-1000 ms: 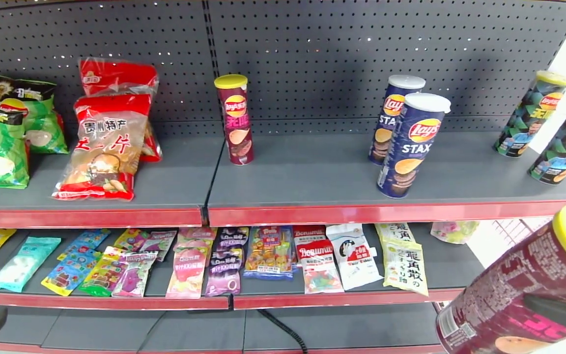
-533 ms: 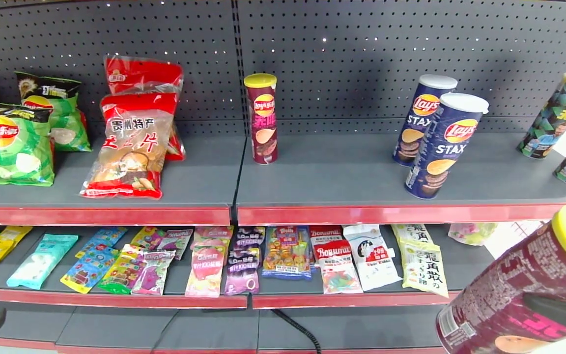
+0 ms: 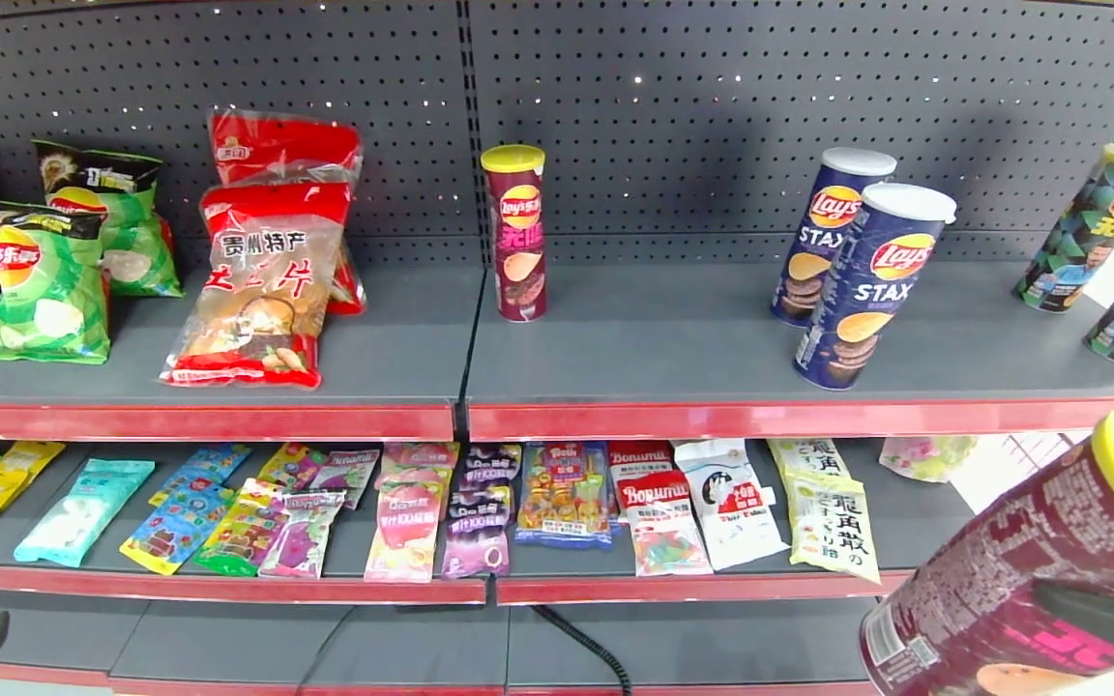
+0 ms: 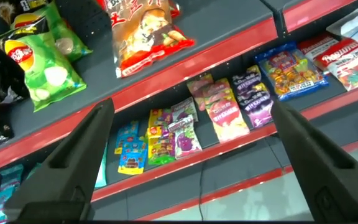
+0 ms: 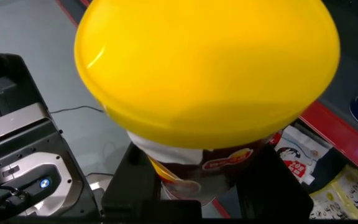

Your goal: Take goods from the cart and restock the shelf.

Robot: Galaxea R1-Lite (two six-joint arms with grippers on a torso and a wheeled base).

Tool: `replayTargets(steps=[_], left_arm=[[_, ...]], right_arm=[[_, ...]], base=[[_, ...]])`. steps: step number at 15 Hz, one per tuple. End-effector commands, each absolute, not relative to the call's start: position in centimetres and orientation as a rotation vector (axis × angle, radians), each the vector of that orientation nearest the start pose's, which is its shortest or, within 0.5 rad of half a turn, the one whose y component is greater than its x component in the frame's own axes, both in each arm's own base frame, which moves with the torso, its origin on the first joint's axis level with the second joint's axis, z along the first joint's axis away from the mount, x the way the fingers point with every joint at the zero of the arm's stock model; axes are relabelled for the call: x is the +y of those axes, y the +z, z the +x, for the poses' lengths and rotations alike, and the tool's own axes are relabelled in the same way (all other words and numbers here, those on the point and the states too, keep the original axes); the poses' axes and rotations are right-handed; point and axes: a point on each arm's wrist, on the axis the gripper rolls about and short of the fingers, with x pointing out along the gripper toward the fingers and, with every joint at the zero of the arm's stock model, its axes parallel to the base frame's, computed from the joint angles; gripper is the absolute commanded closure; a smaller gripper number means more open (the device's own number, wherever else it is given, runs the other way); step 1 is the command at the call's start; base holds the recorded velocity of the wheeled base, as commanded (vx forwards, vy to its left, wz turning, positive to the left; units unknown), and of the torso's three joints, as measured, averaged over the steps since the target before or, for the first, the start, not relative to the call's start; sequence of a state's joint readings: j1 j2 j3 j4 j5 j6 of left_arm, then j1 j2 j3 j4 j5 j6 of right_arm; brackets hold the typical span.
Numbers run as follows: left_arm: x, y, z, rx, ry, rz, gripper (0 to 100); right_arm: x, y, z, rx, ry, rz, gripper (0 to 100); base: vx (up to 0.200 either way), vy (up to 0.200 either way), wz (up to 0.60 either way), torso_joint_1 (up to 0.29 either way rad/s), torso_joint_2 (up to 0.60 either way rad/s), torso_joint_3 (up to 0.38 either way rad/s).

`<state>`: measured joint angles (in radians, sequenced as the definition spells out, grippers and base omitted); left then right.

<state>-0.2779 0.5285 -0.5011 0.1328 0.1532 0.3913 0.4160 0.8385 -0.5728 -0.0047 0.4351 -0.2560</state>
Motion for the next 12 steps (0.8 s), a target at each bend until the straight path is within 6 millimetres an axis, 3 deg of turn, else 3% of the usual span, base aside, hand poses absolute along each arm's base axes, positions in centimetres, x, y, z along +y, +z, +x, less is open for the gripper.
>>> replayTargets(steps=[1,6,12], left_arm=[[-0.18,20.58,1.89,0.130,-0.153,0.424,0],[-0.19,20.50,1.91,0.133,-0.154,0.425,0],[-0.19,20.37,1.93,0.137,-0.153,0.430,0]], right_arm=[[4.27,22.42,7.32,0.157,0.876,-0.236,100],[4.27,22.37,7.32,0.159,0.876,-0.236,100],[4.36,22.66,7.38,0.149,0.895,-0.234,100]], base=[[0.000,0.200,0.00,0.002,0.00,-0.002],[0.000,0.200,0.00,0.005,0.00,0.004],[0.000,0.000,0.00,0.000,0.00,0.000]])
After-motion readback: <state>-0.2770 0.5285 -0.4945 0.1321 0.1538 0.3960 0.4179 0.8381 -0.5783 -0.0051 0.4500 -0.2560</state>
